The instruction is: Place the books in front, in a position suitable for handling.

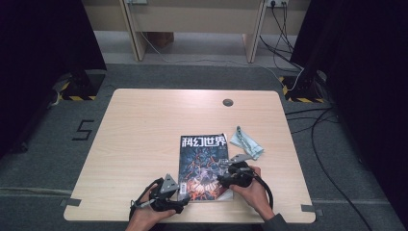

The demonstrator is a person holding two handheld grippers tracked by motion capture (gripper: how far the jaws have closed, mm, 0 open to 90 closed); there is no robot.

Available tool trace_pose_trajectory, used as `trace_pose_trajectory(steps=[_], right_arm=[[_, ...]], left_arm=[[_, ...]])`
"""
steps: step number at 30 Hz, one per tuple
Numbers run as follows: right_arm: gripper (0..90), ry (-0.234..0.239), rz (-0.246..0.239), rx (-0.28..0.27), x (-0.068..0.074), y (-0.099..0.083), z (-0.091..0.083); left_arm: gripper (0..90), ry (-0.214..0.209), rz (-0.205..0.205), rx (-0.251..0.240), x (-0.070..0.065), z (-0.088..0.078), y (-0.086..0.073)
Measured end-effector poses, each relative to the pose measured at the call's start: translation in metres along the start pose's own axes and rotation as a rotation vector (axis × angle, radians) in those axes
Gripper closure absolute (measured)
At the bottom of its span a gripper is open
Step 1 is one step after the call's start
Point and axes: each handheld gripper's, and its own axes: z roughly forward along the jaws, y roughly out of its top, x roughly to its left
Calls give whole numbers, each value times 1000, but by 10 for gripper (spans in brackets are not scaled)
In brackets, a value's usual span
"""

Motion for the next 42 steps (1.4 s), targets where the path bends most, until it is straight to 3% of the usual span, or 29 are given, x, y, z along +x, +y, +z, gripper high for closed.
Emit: trace_pose_trajectory(steps=[8,14,23,25,27,30,42], right_arm=[[368,-59,-8,-75,-22,10,-17],[353,-86,24,-114,-42,11,-24],[204,-167,49,-160,-61,15,-30],[161,-189,45,-160,-64,18,-31],[172,-204,67,-163,-67,19,-30],[170,-218,62,-151,-73,23,-29],[197,-234,82,-149,-94,38,-24]], left_arm=[[277,28,-61,-33,15,-6,-1],[228,62,-91,-44,25,-9,-3],[196,67,-109,-30,29,-6,-4],[191,70,-115,-25,29,-5,-4],[182,60,-124,-25,30,-5,-4],[182,56,-126,-25,29,-4,-4],[157,58,-139,-29,31,-4,-5]])
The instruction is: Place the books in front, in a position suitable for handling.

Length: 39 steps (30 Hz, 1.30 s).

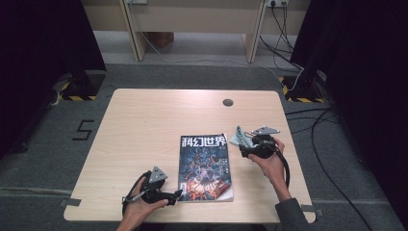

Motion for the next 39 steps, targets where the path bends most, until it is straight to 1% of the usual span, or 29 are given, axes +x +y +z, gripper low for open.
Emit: trace_pose_trajectory(steps=[5,8,9,10,12,13,16,18,19,21,26,28,31,33,39], right_arm=[[210,-4,12,11,-4,5,4],[229,-3,13,9,-8,7,6],[235,-2,6,7,-9,8,7],[242,-3,11,9,-10,8,7],[259,-4,1,10,-11,10,9],[272,-3,9,12,-11,10,9],[318,-6,-10,20,-13,10,14],[330,-3,-16,25,-14,10,16],[361,1,-32,39,-14,9,20],[378,7,-40,51,-13,9,24],[423,17,-56,74,-14,9,35],[441,21,-50,88,-14,8,39],[454,19,-62,101,-15,6,43],[456,17,-54,106,-15,4,44],[462,21,-54,108,-16,3,44]], left_arm=[[157,0,7,4,0,0,0],[157,-1,11,7,-1,0,0],[157,-1,12,7,-1,0,0],[157,-1,14,7,-1,0,0],[157,-1,14,7,-1,0,0],[157,-1,14,7,-1,0,0],[157,0,15,6,-1,0,0],[157,-1,16,6,-1,0,0],[157,-4,18,6,-2,0,1],[157,-7,19,7,-2,1,1],[158,-8,18,6,-2,1,2],[158,-9,18,5,-2,1,2],[158,-11,23,8,-3,2,2],[158,-10,27,8,-4,2,2],[159,-15,34,9,-5,2,2]])
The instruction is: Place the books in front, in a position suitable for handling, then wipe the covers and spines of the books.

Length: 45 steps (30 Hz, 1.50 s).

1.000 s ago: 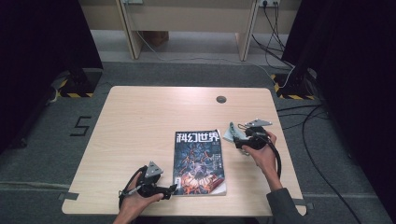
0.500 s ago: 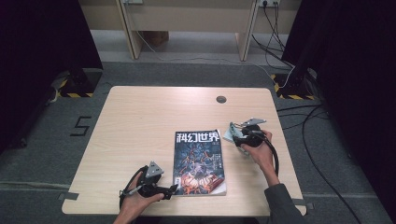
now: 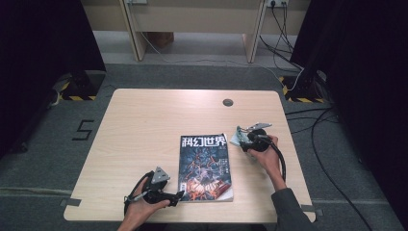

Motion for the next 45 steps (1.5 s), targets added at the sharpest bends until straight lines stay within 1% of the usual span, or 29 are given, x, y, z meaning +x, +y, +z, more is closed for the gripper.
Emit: trace_pose_trajectory(steps=[4,9,13,15,18,19,20,21,22,23,24,25,28,31,32,36,38,39,40,41,42,44,45], right_arm=[[467,1,10,10,-1,-2,2],[485,-4,7,22,-3,-4,5],[512,-4,-7,23,-4,-6,7],[552,-4,-17,20,-4,-7,6],[637,-5,-24,15,-7,-8,5],[637,-5,-24,15,-7,-8,5],[680,8,-16,2,-9,-10,5],[695,10,-16,-3,-10,-11,5],[733,19,-7,-6,-11,-11,5],[743,29,-5,-13,-12,-11,5],[768,30,7,-15,-12,-12,5],[790,33,7,-20,-12,-12,4],[815,25,-2,-24,-11,-11,3],[820,21,-11,-33,-10,-10,-1],[821,21,-6,-37,-10,-9,-3],[823,31,-7,-88,-9,-2,-15],[823,40,-12,-118,-6,4,-23],[823,40,-12,-118,-6,4,-23],[823,52,-29,-154,1,12,-32],[823,52,-29,-154,1,12,-32],[822,72,-55,-181,12,18,-38],[821,91,-76,-192,23,23,-41],[820,102,-96,-197,30,26,-42]], left_arm=[[160,-4,8,1,-1,0,0],[160,-9,16,3,-2,1,0],[161,-7,20,5,-3,1,0],[162,-5,19,3,-3,1,0],[162,-9,23,2,-4,1,0],[162,-9,23,2,-4,1,0],[162,-8,29,2,-4,1,0],[162,-7,33,5,-4,1,0],[162,-6,36,5,-4,1,1],[162,-7,40,5,-4,1,1],[162,-7,42,3,-4,1,1],[163,-7,44,1,-5,1,1],[164,-7,46,4,-5,0,0],[164,-6,47,2,-5,0,0],[164,-5,47,1,-5,0,0],[164,-8,49,3,-5,1,0],[164,-9,50,3,-6,1,0],[164,-9,50,3,-6,1,0],[164,-11,50,-1,-6,2,1],[164,-11,50,-1,-6,2,1],[164,-13,55,-5,-8,3,1],[166,-19,62,-1,-10,5,1],[169,-23,70,-3,-12,6,1]])
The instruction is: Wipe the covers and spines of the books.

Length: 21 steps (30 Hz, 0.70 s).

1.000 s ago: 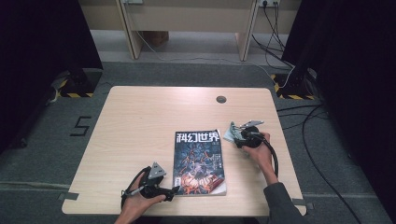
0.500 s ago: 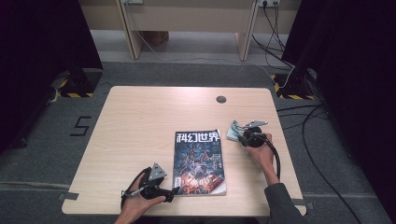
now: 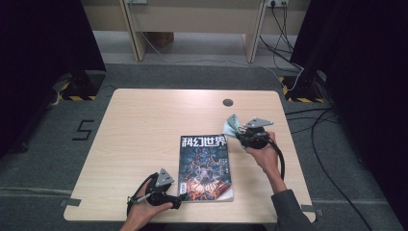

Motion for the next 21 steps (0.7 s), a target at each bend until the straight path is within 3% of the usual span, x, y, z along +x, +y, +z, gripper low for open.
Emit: trace_pose_trajectory(steps=[4,8,14,16,19,21], right_arm=[[812,47,-45,11,25,8,10],[807,75,-76,54,42,9,31],[797,72,-107,164,51,-8,68],[796,63,-108,140,52,-12,69],[789,31,-136,191,55,-10,64],[781,21,-149,198,55,-13,60]], left_arm=[[183,-9,39,21,-6,8,2],[190,-19,38,20,-7,10,3],[230,-41,33,16,-6,12,3],[230,-43,33,14,-6,12,3],[236,-51,51,16,-9,13,4],[245,-55,60,15,-12,13,4]])
